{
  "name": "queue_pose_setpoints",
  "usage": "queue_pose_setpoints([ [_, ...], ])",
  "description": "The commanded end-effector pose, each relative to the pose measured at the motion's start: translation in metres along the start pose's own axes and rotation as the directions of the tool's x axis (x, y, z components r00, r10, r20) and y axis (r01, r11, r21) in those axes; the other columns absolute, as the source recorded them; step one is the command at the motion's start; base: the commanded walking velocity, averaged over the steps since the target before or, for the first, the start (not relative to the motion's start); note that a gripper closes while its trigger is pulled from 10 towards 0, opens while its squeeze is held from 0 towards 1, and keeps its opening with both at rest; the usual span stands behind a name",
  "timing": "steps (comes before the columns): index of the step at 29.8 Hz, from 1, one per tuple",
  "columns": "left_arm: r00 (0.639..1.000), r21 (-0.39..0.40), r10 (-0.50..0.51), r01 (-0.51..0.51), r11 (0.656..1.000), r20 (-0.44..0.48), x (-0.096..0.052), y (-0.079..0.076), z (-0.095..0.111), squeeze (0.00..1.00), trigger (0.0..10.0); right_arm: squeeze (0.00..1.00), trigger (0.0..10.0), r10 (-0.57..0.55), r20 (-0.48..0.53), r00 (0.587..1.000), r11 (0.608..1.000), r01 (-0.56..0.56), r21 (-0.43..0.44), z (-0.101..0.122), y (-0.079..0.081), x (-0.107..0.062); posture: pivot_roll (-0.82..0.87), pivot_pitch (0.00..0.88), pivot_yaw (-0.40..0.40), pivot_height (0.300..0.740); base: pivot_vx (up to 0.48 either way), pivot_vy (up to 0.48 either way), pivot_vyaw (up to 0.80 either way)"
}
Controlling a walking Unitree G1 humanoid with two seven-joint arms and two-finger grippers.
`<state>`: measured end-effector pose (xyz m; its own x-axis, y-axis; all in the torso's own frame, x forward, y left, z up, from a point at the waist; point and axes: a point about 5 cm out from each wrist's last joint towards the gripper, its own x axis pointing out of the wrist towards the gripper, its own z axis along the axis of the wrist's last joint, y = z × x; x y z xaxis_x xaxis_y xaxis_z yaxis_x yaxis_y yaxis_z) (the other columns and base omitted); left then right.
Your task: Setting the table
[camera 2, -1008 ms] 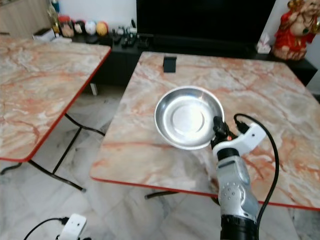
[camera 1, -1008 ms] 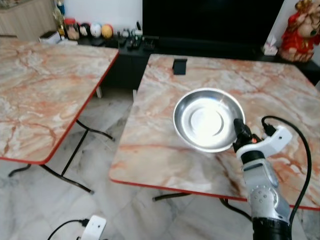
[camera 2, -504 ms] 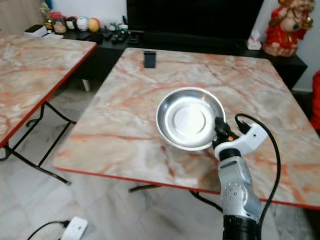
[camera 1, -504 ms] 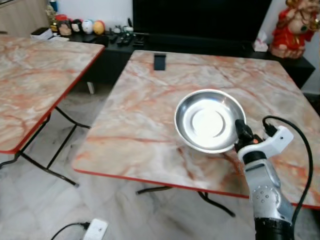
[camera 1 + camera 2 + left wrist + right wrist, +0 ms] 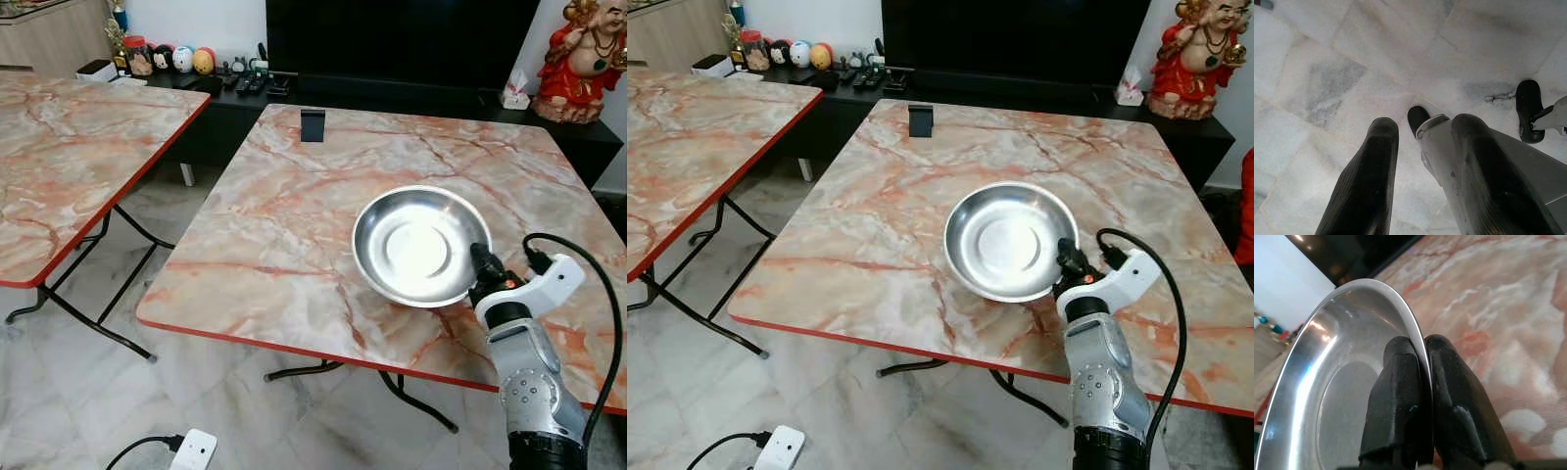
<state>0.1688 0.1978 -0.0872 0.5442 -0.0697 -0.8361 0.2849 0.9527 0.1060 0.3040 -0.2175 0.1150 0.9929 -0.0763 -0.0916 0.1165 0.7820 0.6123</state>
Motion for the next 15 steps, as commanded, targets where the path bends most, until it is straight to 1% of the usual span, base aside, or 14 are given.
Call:
queue_pose_setpoints([
  [1, 1.0, -0.004, -0.002, 0.002, 1.0, -0.017, 0.0, -0.002, -0.001, 0.0, 10.0, 0.0, 10.0, -0.024, -0.009, 1.0, 1.0, 0.023, -0.019, 0.003, -0.004, 0.0, -0.01, 0.0, -0.036, 0.736, 0.0, 0.0, 0.0],
  [5, 1.0, 0.0, -0.006, 0.006, 1.0, -0.014, 0.002, -0.004, 0.003, 0.0, 10.0, 0.0, 10.0, -0.104, -0.105, 0.989, 0.993, 0.096, -0.073, -0.004, -0.015, 0.001, -0.01, 0.0, -0.034, 0.736, 0.0, 0.0, 0.0],
  [7, 1.0, 0.001, -0.006, 0.006, 1.0, -0.011, 0.003, -0.004, 0.006, 0.0, 10.0, 0.0, 10.0, -0.113, -0.128, 0.985, 0.992, 0.106, -0.062, -0.008, -0.017, 0.0, -0.01, 0.0, -0.034, 0.736, 0.0, 0.0, 0.0],
  [8, 1.0, 0.003, -0.006, 0.006, 1.0, -0.008, 0.003, -0.005, 0.009, 0.0, 10.0, 0.0, 10.0, -0.124, -0.159, 0.979, 0.992, 0.116, -0.054, -0.012, -0.019, -0.001, -0.01, 0.0, -0.034, 0.736, 0.0, 0.0, 0.0],
  [10, 1.0, 0.004, -0.006, 0.006, 1.0, -0.007, 0.004, -0.005, 0.009, 0.0, 10.0, 0.0, 10.0, -0.128, -0.173, 0.977, 0.991, 0.12, -0.06, -0.014, -0.02, -0.001, -0.01, 0.0, -0.032, 0.736, 0.0, 0.0, 0.0],
  [11, 1.0, 0.008, -0.009, 0.009, 1.0, -0.004, 0.004, -0.006, 0.012, 0.0, 10.0, 0.0, 10.0, -0.133, -0.205, 0.97, 0.991, 0.123, -0.061, -0.02, -0.021, -0.003, -0.01, 0.0, -0.031, 0.736, 0.0, 0.0, 0.0],
  [15, 1.0, 0.013, -0.015, 0.015, 1.0, 0.015, 0.007, -0.008, 0.022, 0.0, 10.0, 0.0, 10.0, -0.141, -0.25, 0.958, 0.99, 0.132, -0.053, -0.028, -0.022, -0.006, -0.01, 0.0, -0.03, 0.736, 0.0, 0.0, 0.0],
])
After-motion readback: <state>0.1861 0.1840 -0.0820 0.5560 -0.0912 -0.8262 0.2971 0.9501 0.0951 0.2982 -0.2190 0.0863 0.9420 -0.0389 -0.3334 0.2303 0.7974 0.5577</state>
